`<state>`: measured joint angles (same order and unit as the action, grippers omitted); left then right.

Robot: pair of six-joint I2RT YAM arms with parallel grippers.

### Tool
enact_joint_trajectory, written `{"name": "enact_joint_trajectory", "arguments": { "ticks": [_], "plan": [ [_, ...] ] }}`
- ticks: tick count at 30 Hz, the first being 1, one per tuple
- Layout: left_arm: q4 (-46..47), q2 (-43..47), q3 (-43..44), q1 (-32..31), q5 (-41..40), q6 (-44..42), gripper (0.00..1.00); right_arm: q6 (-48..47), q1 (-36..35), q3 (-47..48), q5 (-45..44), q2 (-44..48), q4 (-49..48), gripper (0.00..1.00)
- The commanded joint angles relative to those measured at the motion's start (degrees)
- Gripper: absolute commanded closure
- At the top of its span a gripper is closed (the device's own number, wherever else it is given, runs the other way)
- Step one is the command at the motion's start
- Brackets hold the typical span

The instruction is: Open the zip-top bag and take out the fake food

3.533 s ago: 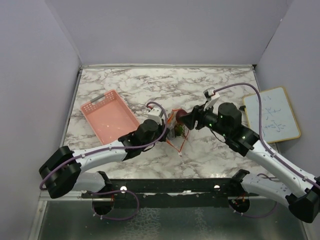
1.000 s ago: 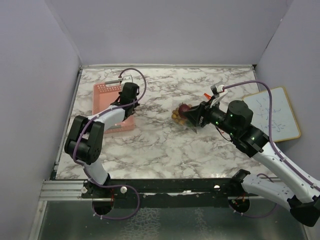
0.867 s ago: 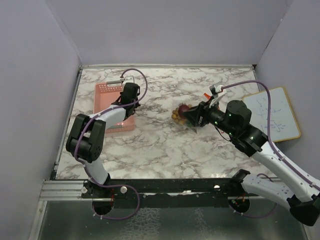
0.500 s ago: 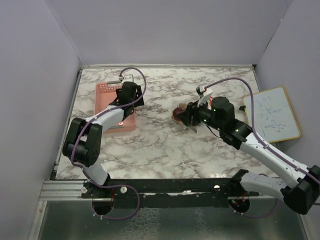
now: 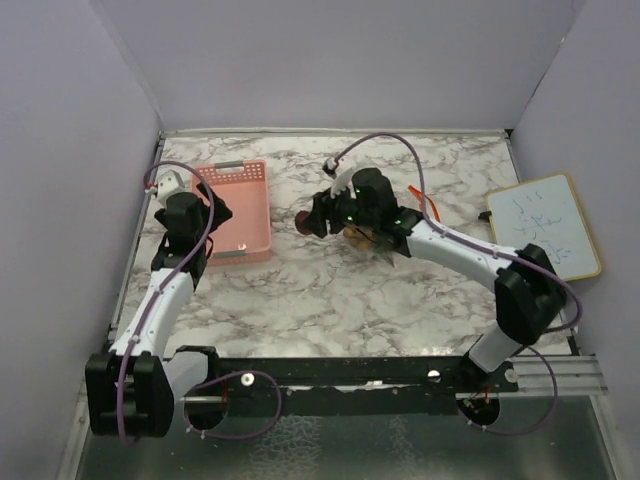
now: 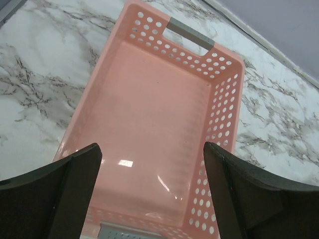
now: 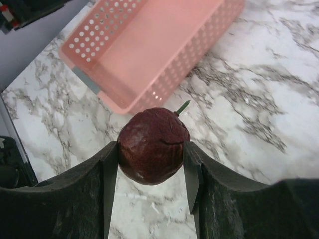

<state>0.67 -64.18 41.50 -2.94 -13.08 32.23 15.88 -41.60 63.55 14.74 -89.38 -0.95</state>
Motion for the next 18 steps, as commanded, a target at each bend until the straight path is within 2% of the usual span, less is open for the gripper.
{"name": "enact_joint_trajectory", "arguments": {
  "ticks": [1, 8, 14, 15, 18],
  "plan": [
    [-1.6, 5.4, -5.2, 1.2, 1.4, 4.2, 0.14, -2.5, -4.3, 11.9, 3.6, -10.7, -3.9, 0.49],
    [-2.5, 15.6, -12.0, 3.0, -4.4, 7.7, 0.16, -3.7, -8.9, 30.8, 2.5, -26.2, 1.9, 0.49],
    [-3.9, 15.5, -10.8, 3.5, -2.5, 6.4, 0.17, -4.5, -9.9, 39.5, 1.9, -34.6, 5.5, 0.48],
    [-3.8, 15.1, -10.8, 3.5, -1.9, 6.3, 0.17, -4.7, -9.9, 40.7, 2.1, -35.8, 6.3, 0.43],
    [-2.9, 14.8, -11.3, 3.5, -0.9, 6.3, 0.17, -5.7, -9.9, 43.2, 2.0, -37.2, 7.4, 0.18]
  ]
}}
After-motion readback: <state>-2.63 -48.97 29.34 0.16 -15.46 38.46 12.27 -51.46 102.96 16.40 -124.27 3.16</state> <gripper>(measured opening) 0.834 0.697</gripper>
